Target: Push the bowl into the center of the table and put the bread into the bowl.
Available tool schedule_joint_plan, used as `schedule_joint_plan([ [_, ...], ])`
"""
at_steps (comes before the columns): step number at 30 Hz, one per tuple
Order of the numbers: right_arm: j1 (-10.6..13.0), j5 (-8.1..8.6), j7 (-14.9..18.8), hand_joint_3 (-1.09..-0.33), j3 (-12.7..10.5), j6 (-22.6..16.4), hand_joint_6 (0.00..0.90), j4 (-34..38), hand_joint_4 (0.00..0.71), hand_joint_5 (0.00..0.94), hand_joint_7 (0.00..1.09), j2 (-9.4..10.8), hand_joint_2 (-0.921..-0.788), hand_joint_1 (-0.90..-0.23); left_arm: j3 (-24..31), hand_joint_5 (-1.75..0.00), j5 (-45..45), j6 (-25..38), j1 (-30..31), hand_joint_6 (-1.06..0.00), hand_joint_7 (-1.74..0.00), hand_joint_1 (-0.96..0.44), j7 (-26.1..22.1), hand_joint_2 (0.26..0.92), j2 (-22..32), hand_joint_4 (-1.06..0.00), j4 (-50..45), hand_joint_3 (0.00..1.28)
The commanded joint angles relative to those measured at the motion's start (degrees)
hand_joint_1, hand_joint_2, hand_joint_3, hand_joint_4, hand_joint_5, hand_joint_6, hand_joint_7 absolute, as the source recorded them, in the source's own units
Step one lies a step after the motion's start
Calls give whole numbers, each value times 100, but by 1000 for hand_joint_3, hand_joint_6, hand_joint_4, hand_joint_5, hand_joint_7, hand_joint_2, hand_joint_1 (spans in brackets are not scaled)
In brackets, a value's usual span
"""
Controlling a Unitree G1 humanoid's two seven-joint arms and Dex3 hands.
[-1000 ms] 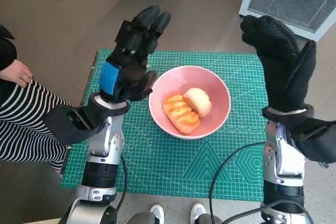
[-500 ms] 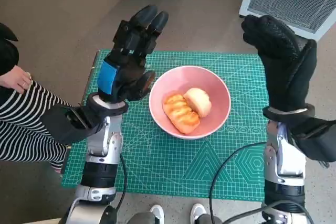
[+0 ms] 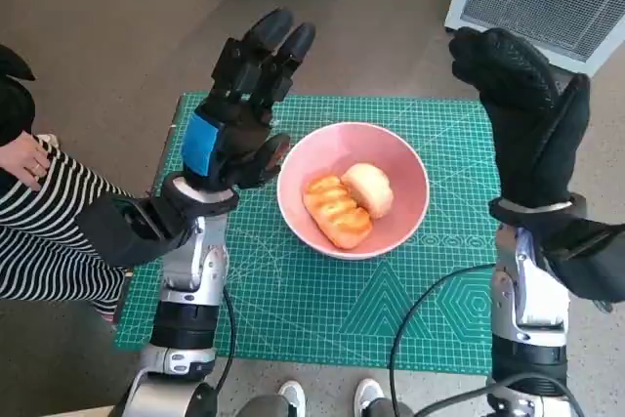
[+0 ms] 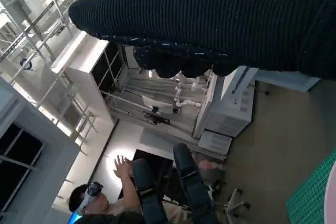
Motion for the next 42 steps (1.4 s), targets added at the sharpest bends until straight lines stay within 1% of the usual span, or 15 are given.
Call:
schedule_joint_plan([
  [1, 82, -93, -10, -649, -5, 6, 57, 69, 174, 2, 505, 7, -921, -677, 15, -173, -50, 42, 75, 1, -446, -644, -16, 921, 46, -110, -11, 396],
  [9, 74, -113, -27, -650, 24, -2, 56, 67, 173, 1, 507, 32, -921, -678, 35, -169, -50, 68, 93, 1, -451, -642, -26, 921, 79, -116, -11, 389],
  [19, 93, -127, -21, -650, 50, -90, 51, 150, 173, 1, 507, 50, -921, -678, 5, -159, 55, 120, 137, 1, -496, -633, 93, 921, 116, -126, -146, 386],
  [42, 72, -59, 18, -658, 73, -94, 48, 179, 168, 0, 512, 39, -921, -677, -17, -144, 49, 182, 99, 1, -553, -628, 153, 921, 155, -135, -142, 364],
])
